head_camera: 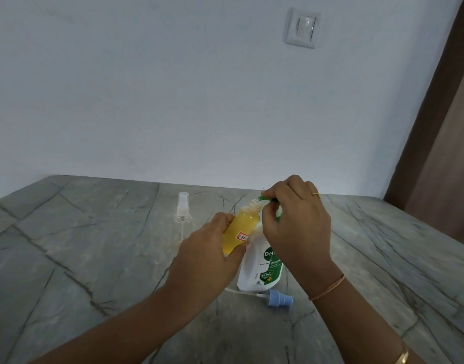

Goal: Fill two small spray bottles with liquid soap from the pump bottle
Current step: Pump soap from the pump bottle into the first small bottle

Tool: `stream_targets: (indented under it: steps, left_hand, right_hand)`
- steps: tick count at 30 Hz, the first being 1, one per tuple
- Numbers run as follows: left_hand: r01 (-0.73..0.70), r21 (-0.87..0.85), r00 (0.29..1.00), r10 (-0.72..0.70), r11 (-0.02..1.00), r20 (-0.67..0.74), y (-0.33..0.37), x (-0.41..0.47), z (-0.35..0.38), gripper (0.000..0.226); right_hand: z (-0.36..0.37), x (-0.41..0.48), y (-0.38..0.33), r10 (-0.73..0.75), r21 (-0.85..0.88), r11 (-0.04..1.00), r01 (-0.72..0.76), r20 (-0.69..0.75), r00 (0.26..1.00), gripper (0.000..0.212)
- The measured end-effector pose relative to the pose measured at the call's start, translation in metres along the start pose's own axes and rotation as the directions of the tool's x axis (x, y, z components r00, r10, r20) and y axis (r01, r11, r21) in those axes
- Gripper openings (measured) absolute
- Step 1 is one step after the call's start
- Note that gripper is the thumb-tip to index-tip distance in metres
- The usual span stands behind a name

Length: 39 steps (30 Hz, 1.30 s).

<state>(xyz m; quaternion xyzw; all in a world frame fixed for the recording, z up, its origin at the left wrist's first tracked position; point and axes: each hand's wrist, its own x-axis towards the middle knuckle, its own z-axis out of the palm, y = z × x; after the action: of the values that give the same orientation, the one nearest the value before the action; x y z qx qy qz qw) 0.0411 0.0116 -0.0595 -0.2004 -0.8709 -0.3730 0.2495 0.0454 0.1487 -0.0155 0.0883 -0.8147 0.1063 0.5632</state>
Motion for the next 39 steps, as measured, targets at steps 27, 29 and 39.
stream_targets:
  steps: [27, 29, 39]
  left_hand:
    - [0.006, 0.001, 1.000, -0.006, 1.000, 0.006, 0.0007, -0.0005, -0.0001, 0.045]
    - [0.011, 0.000, 1.000, -0.011, 1.000, 0.010, 0.0004, 0.0001, -0.0003, 0.046]
    - [0.027, 0.004, 0.999, -0.027, 1.000, 0.022, -0.0002, -0.0003, 0.0011, 0.045]
  right_hand:
    - [0.0016, -0.0012, 0.0023, -0.001, 0.005, 1.000, 0.001, -0.038, 0.999, 0.015]
    - [0.0031, -0.0037, 0.0018, -0.014, -0.003, 1.000, 0.014, -0.055, 0.998, 0.011]
    - [-0.0010, 0.0017, 0.0019, 0.018, 0.020, 1.000, -0.018, 0.002, 1.000, 0.012]
